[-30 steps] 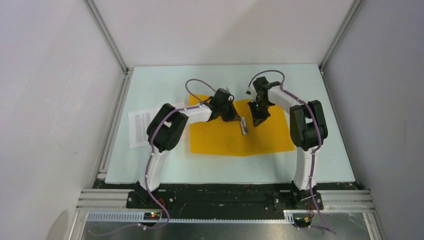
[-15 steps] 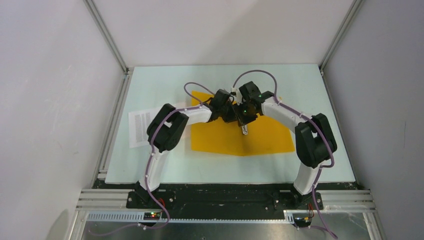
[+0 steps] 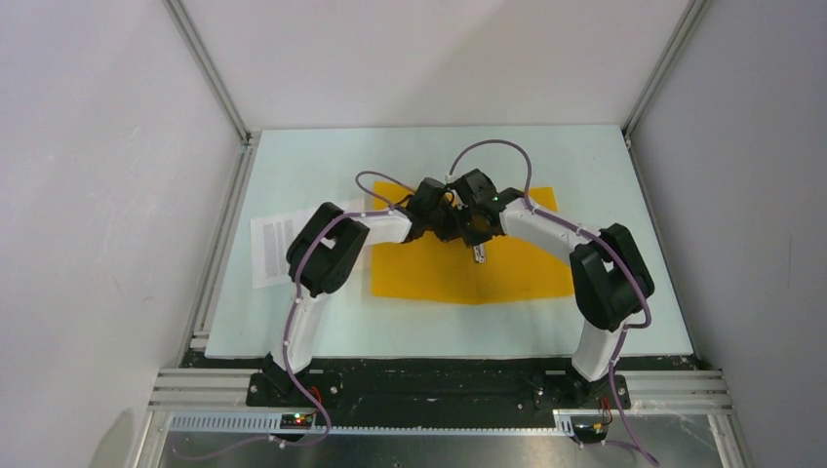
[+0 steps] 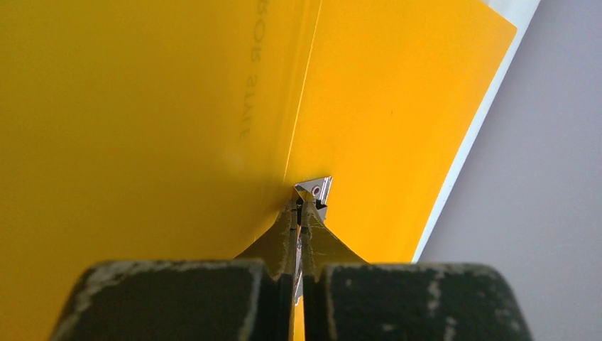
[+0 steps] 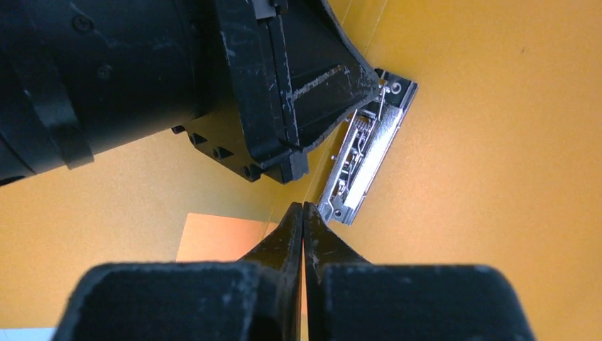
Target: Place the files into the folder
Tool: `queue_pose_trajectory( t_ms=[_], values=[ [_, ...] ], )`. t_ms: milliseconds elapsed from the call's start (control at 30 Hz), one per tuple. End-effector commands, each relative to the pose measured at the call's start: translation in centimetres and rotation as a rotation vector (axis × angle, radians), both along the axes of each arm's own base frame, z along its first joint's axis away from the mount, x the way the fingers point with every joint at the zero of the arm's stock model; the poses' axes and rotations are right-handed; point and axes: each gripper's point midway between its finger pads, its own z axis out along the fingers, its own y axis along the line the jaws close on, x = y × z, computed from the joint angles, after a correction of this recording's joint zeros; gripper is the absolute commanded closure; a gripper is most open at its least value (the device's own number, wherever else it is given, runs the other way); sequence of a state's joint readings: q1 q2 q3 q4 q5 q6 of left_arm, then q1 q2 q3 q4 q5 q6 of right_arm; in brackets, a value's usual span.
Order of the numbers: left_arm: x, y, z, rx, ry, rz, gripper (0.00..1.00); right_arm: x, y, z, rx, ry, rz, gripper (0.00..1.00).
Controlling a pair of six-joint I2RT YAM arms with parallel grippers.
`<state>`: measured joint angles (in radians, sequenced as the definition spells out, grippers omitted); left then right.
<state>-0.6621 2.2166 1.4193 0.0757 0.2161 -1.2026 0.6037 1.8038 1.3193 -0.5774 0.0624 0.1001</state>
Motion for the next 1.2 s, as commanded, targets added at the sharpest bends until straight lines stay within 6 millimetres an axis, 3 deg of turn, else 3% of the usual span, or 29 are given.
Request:
queue_pose_trajectory(
  t_ms=[0, 167, 367, 533, 667, 833, 933, 1167],
  values=[
    [-1.2, -0.4, -1.4, 0.005, 0.044, 0.003, 1.0, -2.1, -0.3, 1.2, -0.016, -0.022, -0.012, 1.0],
    [-1.5, 0.5, -1.7, 0.023, 0.06, 0.046, 1.0, -2.8, -0.4, 2.3, 0.043, -0.078, -0.043, 0.97],
    [-2.7, 0.9, -2.8, 0.037, 0.141, 0.121, 1.0, -3.5, -0.3, -1.0, -0.027, -0.023, -0.029, 0.87],
    [-3.7, 1.2, -4.1, 0.052, 0.196, 0.144, 1.0, -2.0, -0.6, -1.3, -0.07, -0.088, -0.025, 0.71],
    [-3.4, 0.7, -3.4, 0.048, 0.165, 0.125, 1.0, -1.3, -1.0, -1.3, -0.092, -0.114, -0.03, 0.67],
    [-2.7, 0.0, -2.1, 0.047, 0.107, 0.094, 1.0, -0.7, -1.1, -1.3, -0.098, -0.136, -0.034, 0.7],
    [-2.7, 0.0, -2.0, 0.048, 0.099, 0.087, 1.0, -0.5, -1.3, -1.8, -0.104, -0.128, -0.042, 0.77],
    [-2.3, -0.1, -1.6, 0.055, 0.074, 0.069, 1.0, -0.4, -2.1, -3.0, -0.118, -0.092, -0.057, 0.81]
  ],
)
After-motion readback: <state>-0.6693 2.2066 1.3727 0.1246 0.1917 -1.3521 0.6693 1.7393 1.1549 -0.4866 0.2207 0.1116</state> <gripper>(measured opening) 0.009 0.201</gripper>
